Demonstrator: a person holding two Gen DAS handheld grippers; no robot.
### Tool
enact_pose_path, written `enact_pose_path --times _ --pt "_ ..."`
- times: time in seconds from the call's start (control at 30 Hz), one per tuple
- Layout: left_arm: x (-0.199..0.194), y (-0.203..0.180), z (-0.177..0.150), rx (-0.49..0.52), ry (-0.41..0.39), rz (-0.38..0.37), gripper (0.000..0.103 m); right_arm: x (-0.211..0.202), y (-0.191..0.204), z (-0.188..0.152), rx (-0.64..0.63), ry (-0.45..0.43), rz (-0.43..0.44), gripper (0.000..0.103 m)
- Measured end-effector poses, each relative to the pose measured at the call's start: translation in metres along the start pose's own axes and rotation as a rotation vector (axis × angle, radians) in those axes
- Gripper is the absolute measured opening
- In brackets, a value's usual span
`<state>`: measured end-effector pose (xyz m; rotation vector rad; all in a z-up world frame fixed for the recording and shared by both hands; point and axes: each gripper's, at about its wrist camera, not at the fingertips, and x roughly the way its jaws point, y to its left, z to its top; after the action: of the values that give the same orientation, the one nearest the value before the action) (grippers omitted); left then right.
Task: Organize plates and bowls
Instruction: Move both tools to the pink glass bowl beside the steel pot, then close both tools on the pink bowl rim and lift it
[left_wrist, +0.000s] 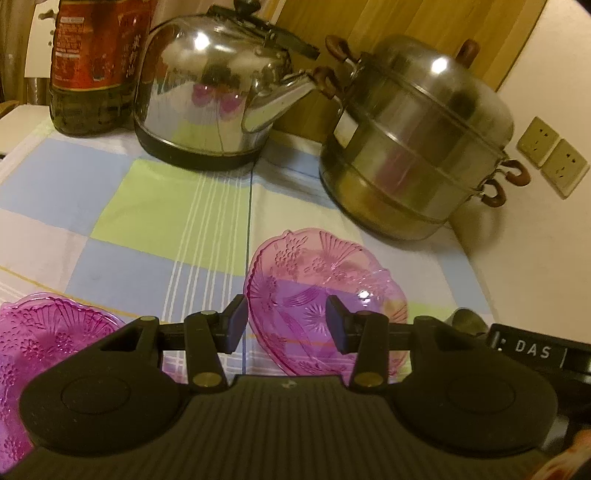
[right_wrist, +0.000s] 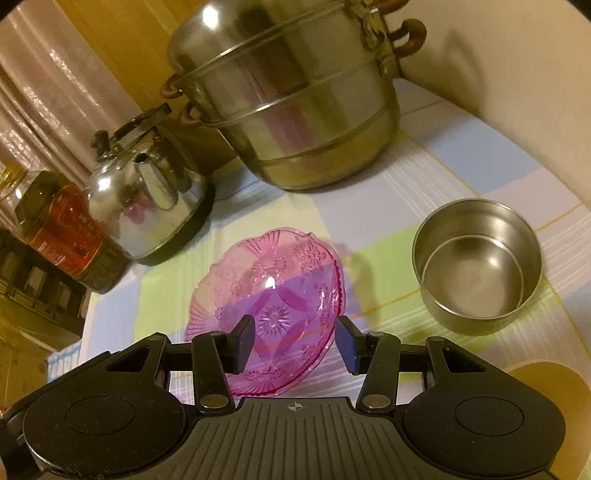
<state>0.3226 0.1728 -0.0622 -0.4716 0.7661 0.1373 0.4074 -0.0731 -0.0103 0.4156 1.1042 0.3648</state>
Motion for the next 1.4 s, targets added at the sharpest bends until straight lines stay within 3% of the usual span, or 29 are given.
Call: enact_pose_path --times 0.4,0.57,0.97,1.13,1.23,1.4 --pt "0.035 0.015 0.007 -0.077 0.087 0.013 0.042 0.025 -0.014 0.005 0.067 0.074 0.009 0.048" --pt "0.044 0.021 0.007 -0.123 0.114 -0.014 0.042 0.031 -0.016 0.007 0.079 0.079 0.005 0.048" --pt "0.06 0.021 -0.001 -0.125 0.153 -0.007 0.041 0.049 -0.024 0.009 0.102 0.11 -0.026 0.048" --pt "0.063 0.021 -0.001 -0.128 0.148 0.005 0.034 0.056 -0.025 0.009 0.099 0.118 -0.029 0.047" --pt "0.065 0.021 -0.001 -0.13 0.152 -0.002 0.03 0.056 -0.025 0.01 0.097 0.121 -0.031 0.039" --pt "0.068 0.022 -0.002 -0.135 0.159 -0.001 0.024 0.061 -0.027 0.01 0.101 0.134 -0.033 0.034"
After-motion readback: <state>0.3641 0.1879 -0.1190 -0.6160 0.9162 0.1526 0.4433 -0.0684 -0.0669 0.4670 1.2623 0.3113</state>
